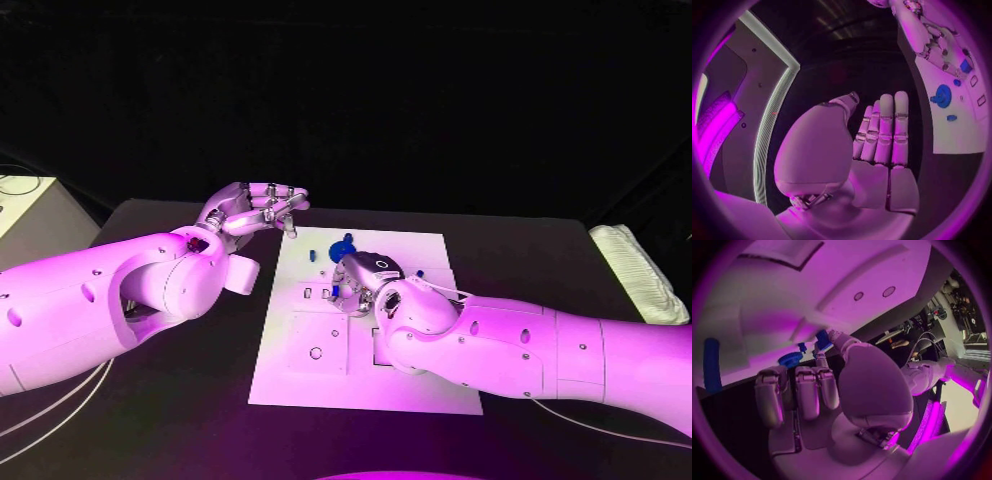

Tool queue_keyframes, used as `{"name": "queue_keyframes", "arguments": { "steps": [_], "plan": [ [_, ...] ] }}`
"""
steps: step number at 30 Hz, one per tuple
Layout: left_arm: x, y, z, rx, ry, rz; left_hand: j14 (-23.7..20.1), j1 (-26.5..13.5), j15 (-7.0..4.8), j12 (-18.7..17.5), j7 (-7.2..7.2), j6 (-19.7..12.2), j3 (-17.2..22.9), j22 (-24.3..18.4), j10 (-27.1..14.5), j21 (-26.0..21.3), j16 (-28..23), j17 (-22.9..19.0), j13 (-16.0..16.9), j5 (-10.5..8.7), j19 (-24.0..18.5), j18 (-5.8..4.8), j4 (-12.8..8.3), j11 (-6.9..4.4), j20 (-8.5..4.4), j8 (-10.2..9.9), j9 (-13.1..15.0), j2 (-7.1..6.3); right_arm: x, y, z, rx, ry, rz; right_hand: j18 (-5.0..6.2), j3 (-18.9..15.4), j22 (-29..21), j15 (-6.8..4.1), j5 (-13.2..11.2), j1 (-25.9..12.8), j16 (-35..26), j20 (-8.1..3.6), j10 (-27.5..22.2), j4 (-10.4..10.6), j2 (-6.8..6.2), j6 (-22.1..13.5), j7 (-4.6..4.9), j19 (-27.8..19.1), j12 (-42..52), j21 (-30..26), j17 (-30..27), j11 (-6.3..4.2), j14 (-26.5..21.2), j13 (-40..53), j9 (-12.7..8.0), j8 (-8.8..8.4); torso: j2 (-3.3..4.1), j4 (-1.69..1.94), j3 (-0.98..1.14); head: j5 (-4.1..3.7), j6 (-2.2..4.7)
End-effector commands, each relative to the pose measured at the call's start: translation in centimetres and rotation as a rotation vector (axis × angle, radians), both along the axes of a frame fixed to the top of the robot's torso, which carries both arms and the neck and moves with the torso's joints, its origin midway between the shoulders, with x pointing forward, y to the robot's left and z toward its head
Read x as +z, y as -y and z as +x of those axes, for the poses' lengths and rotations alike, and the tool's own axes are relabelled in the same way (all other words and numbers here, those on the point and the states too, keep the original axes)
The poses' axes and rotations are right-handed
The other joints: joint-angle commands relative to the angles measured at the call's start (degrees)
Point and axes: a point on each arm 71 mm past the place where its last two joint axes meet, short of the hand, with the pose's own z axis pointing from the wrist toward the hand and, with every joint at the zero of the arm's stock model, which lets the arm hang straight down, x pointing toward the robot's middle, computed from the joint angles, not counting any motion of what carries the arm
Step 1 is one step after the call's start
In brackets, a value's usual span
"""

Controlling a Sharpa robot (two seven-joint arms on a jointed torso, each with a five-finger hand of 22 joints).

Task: Assemble the parts on the task board

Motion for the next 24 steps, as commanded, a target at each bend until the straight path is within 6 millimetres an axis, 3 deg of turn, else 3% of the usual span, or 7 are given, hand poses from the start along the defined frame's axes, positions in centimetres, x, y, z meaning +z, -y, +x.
{"name": "queue_keyframes", "arguments": {
  "steps": [1,24],
  "plan": [
    [0.1,0.22,-0.04,-0.021,0.005,-0.003,-0.43,-0.5,0.0,-0.2,-0.07,-0.49,-0.14,0.06,-0.2,0.22,-0.23,-0.05,0.08,-0.36,-0.48,0.84,0.09,-0.03,0.04,-0.36,0.06,-0.11,0.06,-0.15,-0.03,0.014,0.024,0.007,-0.39,0.04,15.07,-0.16,0.35,-0.51,0.25,-0.32,5.38,0.33,0.15,-0.08,-0.39,6.0,-0.14,0.12,15.09,-0.2,6.08,14.48,2.77,0.98,-0.03,0.04,0.01,0.01,0.0],
    [0.07,0.14,0.01,-0.02,0.005,0.0,-0.4,-0.6,0.0,-0.19,-0.08,-0.51,-0.17,0.06,-0.24,0.26,-0.19,-0.1,0.09,-0.33,-0.5,0.85,0.17,-0.03,0.06,-0.36,0.09,0.0,-0.51,-0.22,-0.15,0.024,0.037,0.035,-0.39,0.15,15.07,-0.17,0.38,-0.49,0.25,-0.32,5.14,0.19,-0.02,-0.32,-0.38,6.0,-0.51,0.12,15.09,-0.21,6.08,14.24,2.74,0.96,0.0,-0.02,0.04,0.24,-0.3]
  ]
}}
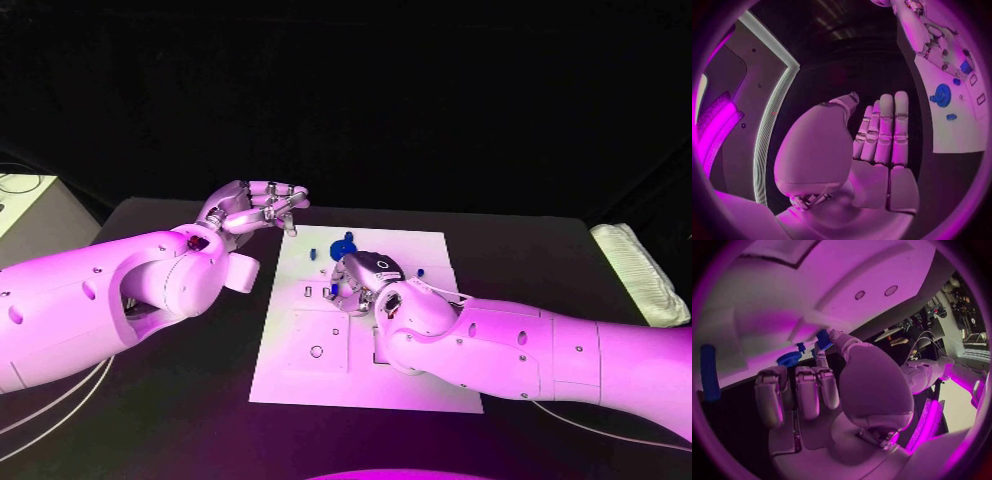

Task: Assemble the parts on the task board

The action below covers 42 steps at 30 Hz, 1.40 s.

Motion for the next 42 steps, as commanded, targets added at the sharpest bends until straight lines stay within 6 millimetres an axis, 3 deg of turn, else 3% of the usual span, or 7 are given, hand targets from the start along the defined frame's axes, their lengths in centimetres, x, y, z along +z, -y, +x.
{"name": "queue_keyframes", "arguments": {
  "steps": [1,17,30,42],
  "plan": [
    [0.1,0.24,-0.05,-0.021,0.006,-0.004,-0.4,-0.6,0.0,-0.19,-0.08,-0.51,-0.17,0.06,-0.24,0.26,-0.19,-0.05,0.09,-0.33,-0.51,0.85,0.17,-0.03,0.06,-0.36,0.05,0.0,-0.01,-0.2,-0.14,0.024,0.015,0.004,-0.39,0.16,15.09,-0.17,0.4,0.09,0.25,-0.32,5.14,0.2,0.6,-0.07,-0.24,5.99,-0.25,0.12,15.1,-0.21,6.08,14.2,2.72,0.07,0.0,-0.02,-0.01,0.09,-0.07],
    [0.08,0.15,-0.04,-0.02,0.004,-0.002,-0.4,-0.6,0.0,-0.19,-0.08,-0.51,-0.17,0.06,-0.24,0.26,-0.19,-0.05,0.09,-0.33,-0.51,0.85,0.17,-0.03,0.06,-0.36,0.05,0.0,-0.28,-0.16,-0.17,0.033,0.006,-0.005,-0.39,0.17,15.09,0.09,0.37,-0.54,0.25,-0.19,4.98,0.0,-0.6,-1.32,0.28,5.99,-0.49,0.12,15.1,0.19,6.08,14.05,2.46,-0.24,-0.01,-0.08,-0.02,0.17,-0.07],
    [0.07,0.03,-0.04,-0.019,0.002,-0.001,-0.39,-0.59,0.0,-0.19,-0.08,-0.56,-0.21,0.06,-0.32,0.31,-0.17,-0.12,0.1,-0.33,-0.54,0.86,0.15,-0.03,0.07,-0.38,0.07,0.04,-0.28,-0.05,-0.02,0.027,0.013,-0.002,-0.39,-0.37,15.09,1.23,0.39,-2.24,0.25,0.77,2.38,0.61,-2.64,-4.57,1.78,5.99,-4.22,0.12,15.1,1.53,6.08,11.65,1.41,-1.83,0.0,-0.07,0.0,0.01,-0.07],
    [0.07,-0.04,-0.03,-0.018,0.002,0.0,-0.39,-0.59,0.0,-0.19,-0.08,-0.56,-0.21,0.06,-0.32,0.31,-0.17,-0.12,0.1,-0.33,-0.54,0.86,0.15,-0.03,0.07,-0.38,0.07,0.04,-0.18,-0.17,-0.08,0.036,0.023,0.003,-0.39,-1.71,15.09,1.65,0.41,-2.83,0.25,1.25,1.29,1.27,-3.83,-5.78,2.2,5.99,-5.69,0.12,15.1,1.96,6.08,10.67,0.94,-2.37,-0.01,-0.04,-0.01,-0.1,-0.08]
  ]
}}
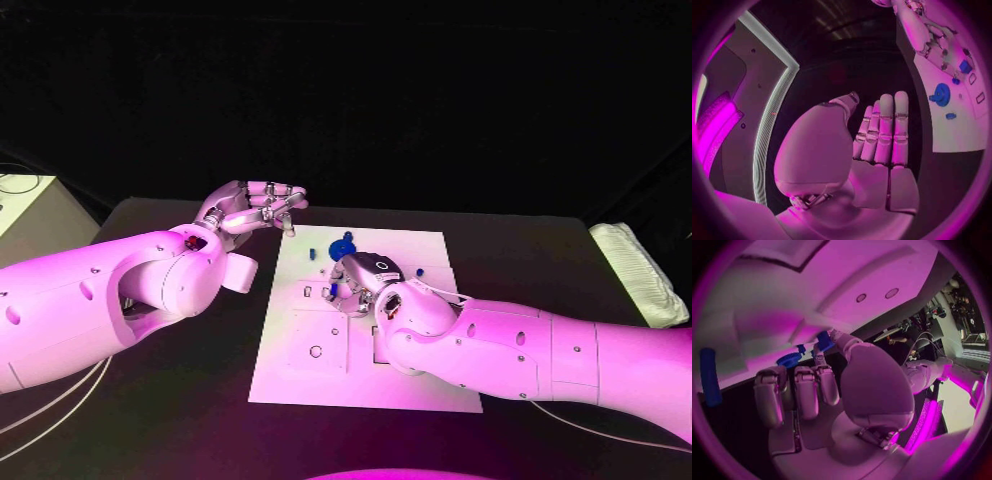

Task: Assemble the parts on the task board

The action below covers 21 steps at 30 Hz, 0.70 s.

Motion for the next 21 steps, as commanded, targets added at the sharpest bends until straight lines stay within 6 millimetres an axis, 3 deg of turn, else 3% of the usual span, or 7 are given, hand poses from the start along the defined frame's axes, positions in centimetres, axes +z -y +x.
{"name": "queue_keyframes", "arguments": {
  "steps": [1,4,10,14,16,17,21],
  "plan": [
    [0.1,0.2,0.0,-0.019,0.005,-0.004,-0.39,-0.6,0.0,-0.19,0.13,-0.35,-0.21,0.06,-0.32,0.31,-0.17,-0.05,0.05,-0.33,-0.34,0.86,0.15,-0.03,-0.14,-0.38,0.05,0.04,0.1,-0.2,-0.2,0.024,0.019,0.003,-0.4,-0.93,15.05,0.43,0.39,-0.26,0.25,0.44,1.21,0.46,-0.58,-0.59,0.07,5.99,-0.57,0.12,15.1,0.54,6.08,10.63,-0.15,-0.29,-0.01,0.05,-0.01,0.0,-0.02],
    [0.1,0.2,-0.1,-0.019,0.005,-0.004,-0.39,-0.6,0.0,-0.19,0.13,-0.35,-0.21,0.06,-0.32,0.31,-0.17,-0.05,0.05,-0.33,-0.34,0.86,0.15,-0.03,-0.14,-0.38,0.05,0.04,0.2,-0.3,-0.2,0.028,0.021,0.007,-0.4,-4.52,15.05,0.48,0.32,-1.17,0.25,0.57,0.82,2.32,-0.87,-0.82,0.04,5.99,-1.08,0.12,15.1,0.56,6.08,10.22,-0.35,-0.22,0.01,0.07,-0.01,-0.05,0.01],
    [0.1,0.2,0.0,-0.019,0.005,-0.003,-0.4,-0.6,0.01,-0.19,0.13,-0.38,-0.23,0.06,-0.37,0.33,-0.17,-0.09,0.05,-0.33,-0.36,0.86,0.15,-0.02,-0.13,-0.39,0.06,0.05,0.5,-0.3,-0.4,0.033,0.042,0.03,-0.4,-9.98,15.05,0.49,0.46,0.35,0.25,0.56,0.59,4.71,0.03,-1.19,0.04,5.99,-1.35,0.12,15.1,0.57,6.08,9.92,-0.63,-0.09,-0.01,0.05,0.01,-0.04,-0.02],
    [0.0,0.1,0.1,-0.015,0.006,0.003,-0.4,-0.58,0.01,-0.19,0.13,-0.39,-0.24,0.05,-0.38,0.34,-0.17,-0.1,0.05,-0.34,-0.37,0.86,0.13,-0.02,-0.13,-0.4,0.06,0.04,1.0,0.0,-0.8,0.042,0.077,0.074,-0.4,-16.5,15.05,0.67,0.61,2.76,0.25,0.69,0.36,7.91,1.14,-2.12,0.29,5.99,-1.56,0.12,15.1,0.8,6.08,9.64,-1.15,-0.34,-0.06,0.01,0.03,-0.04,0.06],
    [0.0,0.0,0.2,-0.013,0.007,0.011,-0.4,-0.58,0.01,-0.19,0.13,-0.39,-0.24,0.05,-0.38,0.34,-0.17,-0.1,0.05,-0.34,-0.37,0.86,0.13,-0.02,-0.13,-0.4,0.06,0.04,1.3,0.2,-0.9,0.05,0.089,0.091,-0.4,-18.56,15.05,0.85,0.74,3.09,0.25,0.85,0.17,8.05,1.54,-3.07,0.6,5.99,-1.77,0.12,15.1,1.05,6.08,9.46,-1.49,-0.96,-0.1,-0.09,0.07,0.01,0.12],
    [0.0,-0.1,0.2,-0.011,0.007,0.019,-0.4,-0.59,0.01,-0.19,0.14,-0.4,-0.26,0.05,-0.39,0.34,-0.17,-0.11,0.06,-0.34,-0.37,0.86,0.13,-0.02,-0.13,-0.4,0.07,0.02,1.7,0.3,-1.0,0.06,0.098,0.108,-0.4,-21.92,15.05,1.28,0.92,3.57,0.25,1.19,-0.1,8.18,1.92,-4.41,1.19,5.99,-2.01,0.12,15.1,1.56,6.08,9.22,-2.02,-2.04,-0.11,-0.14,0.08,-0.01,0.16],
    [-0.2,-0.4,0.5,0.001,0.003,0.056,0.82,-1.53,-0.53,2.45,-0.2,0.1,-1.02,0.22,3.36,0.98,1.09,0.18,1.46,-0.36,0.02,0.94,0.68,-0.77,-0.43,-0.07,0.37,-0.19,3.3,0.8,-1.2,0.107,0.118,0.178,-0.4,-23.69,15.05,1.59,1.06,4.35,0.25,1.5,-0.42,8.2,2.43,-5.1,1.57,5.99,-2.31,0.12,15.1,1.91,6.08,8.93,-2.4,-2.89,-0.22,-0.34,0.18,0.06,0.3]
  ]
}}
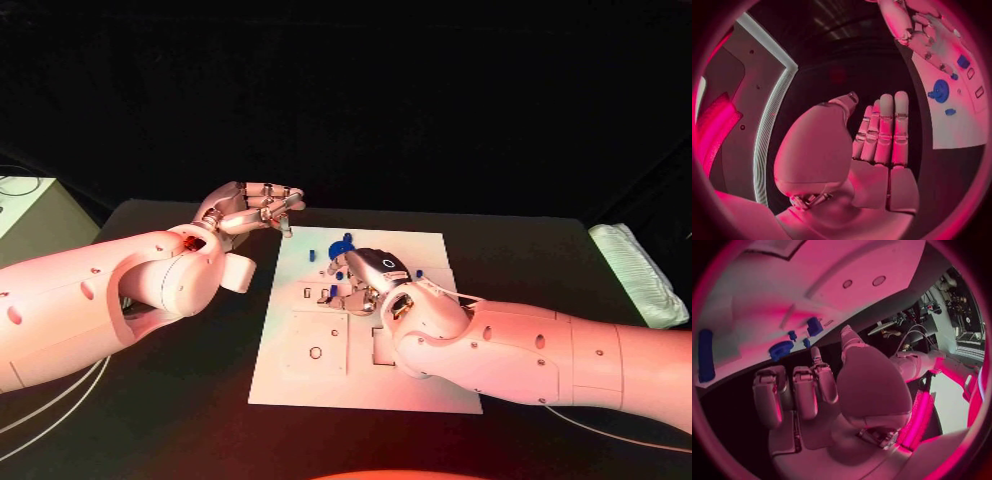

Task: Assemble the parts on the task board

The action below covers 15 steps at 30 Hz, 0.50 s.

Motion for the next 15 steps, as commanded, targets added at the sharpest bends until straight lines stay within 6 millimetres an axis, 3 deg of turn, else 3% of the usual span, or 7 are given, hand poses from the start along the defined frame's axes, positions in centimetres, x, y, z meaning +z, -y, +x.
{"name": "queue_keyframes", "arguments": {
  "steps": [1,4,5,6,7,10,15],
  "plan": [
    [-0.1,0.0,0.2,-0.009,-0.002,0.051,1.04,-0.72,-0.56,1.74,-0.33,0.27,-0.57,0.27,2.32,0.69,1.16,0.39,1.0,-0.36,0.2,0.95,0.14,-0.56,-0.55,0.25,0.23,-0.07,1.9,0.1,-0.2,0.084,0.055,0.115,-0.39,-0.19,15.07,0.5,0.11,1.27,0.25,0.54,-0.07,-0.06,0.54,-0.07,0.0,6.0,-0.12,0.12,15.1,0.29,5.98,8.89,-0.09,-0.27,-0.2,-0.28,0.12,0.07,0.11],
    [-0.4,-0.3,0.5,-0.001,-0.015,0.096,5.11,-2.3,-2.17,9.23,-1.77,2.83,-2.73,4.69,6.0,5.23,7.68,5.03,6.18,-0.24,3.97,0.27,0.38,-2.38,-2.05,3.36,1.81,0.02,3.3,1.0,-0.1,0.126,0.026,0.19,-0.39,0.62,15.07,0.37,-0.15,3.37,0.25,0.53,-0.56,-0.29,1.84,1.22,-0.27,6.0,-0.56,0.12,15.1,0.09,5.98,8.5,0.06,0.25,-0.48,-0.53,0.21,0.23,0.06],
    [-0.6,-0.4,0.7,0.0,-0.024,0.132,14.05,-2.48,-2.95,13.92,-2.46,4.09,-3.69,11.24,8.64,9.61,18.25,19.4,9.22,-0.29,8.64,-0.8,0.07,-3.42,-2.54,4.93,2.62,-0.19,4.1,1.6,0.1,0.142,0.001,0.229,-0.11,1.21,14.37,0.23,-0.23,4.63,0.25,0.42,-0.85,-0.47,2.35,1.92,-0.47,5.49,-0.82,-0.91,15.1,-0.08,5.98,8.27,0.17,0.67,-0.62,-0.6,0.28,0.35,0.03],
    [-0.7,-0.4,0.8,-0.002,-0.03,0.15,16.21,-2.6,-3.45,16.85,-2.93,4.27,-4.2,13.31,7.83,11.28,21.43,23.25,11.58,-0.29,10.16,-1.16,0.06,-3.77,-3.06,5.85,3.23,-0.15,4.4,2.0,0.1,0.147,-0.012,0.245,0.03,1.45,14.03,0.18,-0.25,5.17,0.2,0.37,-1.16,-0.55,2.52,2.05,-0.52,5.23,-1.13,-1.43,14.99,-0.15,5.95,8.02,0.2,0.83,-0.68,-0.63,0.32,0.42,-0.05],
    [-0.9,-0.4,0.9,-0.017,-0.046,0.192,20.23,-2.66,-3.92,24.92,-3.64,4.49,-4.72,18.8,5.45,15.11,27.23,31.56,17.99,0.04,13.73,-2.11,0.14,-4.73,-3.87,8.2,4.89,0.66,4.9,2.7,0.2,0.151,-0.038,0.274,0.21,1.78,13.58,0.12,-0.28,5.95,0.05,0.31,-1.63,-0.74,2.67,2.08,-0.56,4.9,-1.62,-2.11,14.67,-0.18,5.86,7.63,0.22,0.97,-0.83,-0.74,0.4,0.56,-0.11],
    [-1.3,-0.3,1.2,-0.075,-0.092,0.316,22.94,-3.61,-4.11,35.74,-4.01,3.45,-5.4,23.06,0.79,18.02,30.87,37.64,26.47,-0.17,15.91,-2.88,0.66,-4.78,-4.0,11.52,7.69,1.0,6.0,4.5,0.4,0.147,-0.101,0.331,0.28,2.17,13.41,0.01,-0.31,7.0,-0.08,0.21,-2.06,-0.98,2.71,2.53,-0.73,4.77,-2.02,-2.39,14.41,-0.33,5.78,7.28,0.39,1.57,-1.12,-0.91,0.52,0.74,-0.35],
    [-1.8,0.5,1.6,-0.199,-0.154,0.579,23.4,-6.4,-4.56,42.32,-4.7,1.68,-5.8,24.79,-3.23,19.38,31.62,38.89,31.18,-0.18,16.38,-3.15,0.94,-5.07,-4.18,16.8,12.93,2.03,7.8,8.1,0.8,0.099,-0.152,0.405,0.24,2.44,13.5,-0.07,-0.3,7.47,-0.05,0.14,-2.12,-1.07,2.9,2.61,-0.79,4.85,-2.06,-2.25,14.47,-0.4,5.8,7.2,0.45,1.82,-1.6,-1.1,0.67,0.78,-1.05]
  ]
}}
